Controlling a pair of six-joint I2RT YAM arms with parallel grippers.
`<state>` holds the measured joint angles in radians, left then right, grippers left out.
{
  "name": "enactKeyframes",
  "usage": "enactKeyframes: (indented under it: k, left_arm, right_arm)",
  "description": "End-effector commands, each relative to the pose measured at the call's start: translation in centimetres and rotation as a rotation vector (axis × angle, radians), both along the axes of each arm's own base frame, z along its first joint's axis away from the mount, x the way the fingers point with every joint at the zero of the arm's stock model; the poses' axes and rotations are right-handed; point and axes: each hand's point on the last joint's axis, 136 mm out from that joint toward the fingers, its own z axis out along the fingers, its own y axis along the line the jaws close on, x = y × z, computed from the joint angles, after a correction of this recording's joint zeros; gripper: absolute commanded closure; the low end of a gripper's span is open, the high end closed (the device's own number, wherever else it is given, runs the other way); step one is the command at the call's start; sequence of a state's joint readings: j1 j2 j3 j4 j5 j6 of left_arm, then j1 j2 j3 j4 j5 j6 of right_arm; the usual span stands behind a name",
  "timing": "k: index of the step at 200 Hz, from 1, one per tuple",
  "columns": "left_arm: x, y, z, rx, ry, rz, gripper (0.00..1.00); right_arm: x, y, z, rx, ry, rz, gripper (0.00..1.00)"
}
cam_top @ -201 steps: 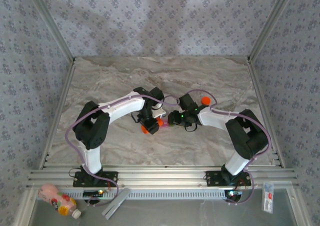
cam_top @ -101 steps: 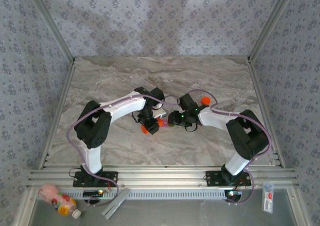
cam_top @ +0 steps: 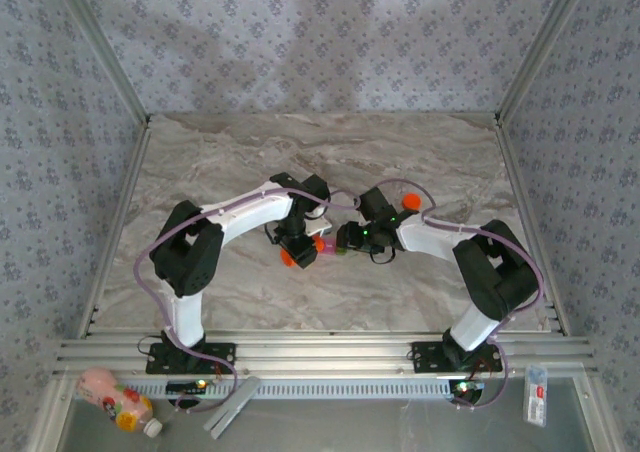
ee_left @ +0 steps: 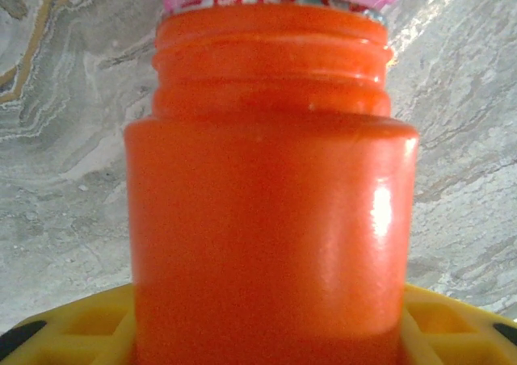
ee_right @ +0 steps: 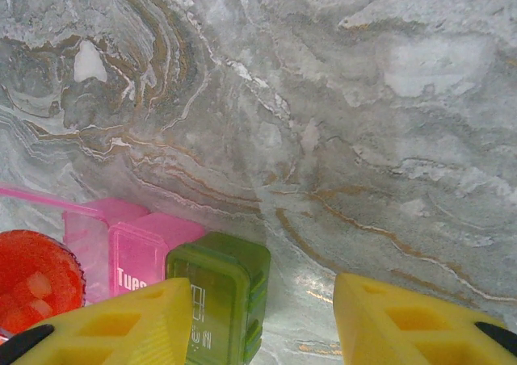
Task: Sort the pills into containers
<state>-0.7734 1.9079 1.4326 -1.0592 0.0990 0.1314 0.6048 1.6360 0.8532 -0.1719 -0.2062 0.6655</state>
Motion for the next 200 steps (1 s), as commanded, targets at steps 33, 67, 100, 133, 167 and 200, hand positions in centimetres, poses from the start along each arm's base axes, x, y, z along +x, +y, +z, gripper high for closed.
enactKeyframes:
  k: [33, 67, 100, 133, 167, 200]
  left_arm:
    - [0.01, 0.01, 0.87, 0.034, -0.007, -0.044, 1.00]
    - [0.08, 0.09, 0.91, 0.041, -0.008, -0.047, 1.00]
    - [0.14, 0.09, 0.93, 0.047, -0.009, -0.053, 1.00]
    - [0.37, 0.17, 0.85, 0.062, -0.012, -0.056, 1.00]
    - [0.49, 0.22, 0.85, 0.075, -0.015, -0.064, 1.00]
    - [0.34, 0.14, 0.93, 0.085, -0.014, -0.078, 1.00]
  right_arm:
    - [-0.77, 0.14, 0.07, 0.005, 0.013, 0.002, 0.49]
    - [-0.84, 0.27, -0.17, 0.007, 0.017, 0.004, 0.49]
    - [-0.93, 0.25, -0.41, 0.004, 0.022, 0.004, 0.49]
    - [-0.96, 0.28, -0.42, 0.007, 0.024, 0.003, 0.49]
    - [-0.91, 0.28, -0.25, 0.011, 0.020, 0.002, 0.49]
    - [-0.99, 0.35, -0.21, 0.012, 0.020, 0.004, 0.49]
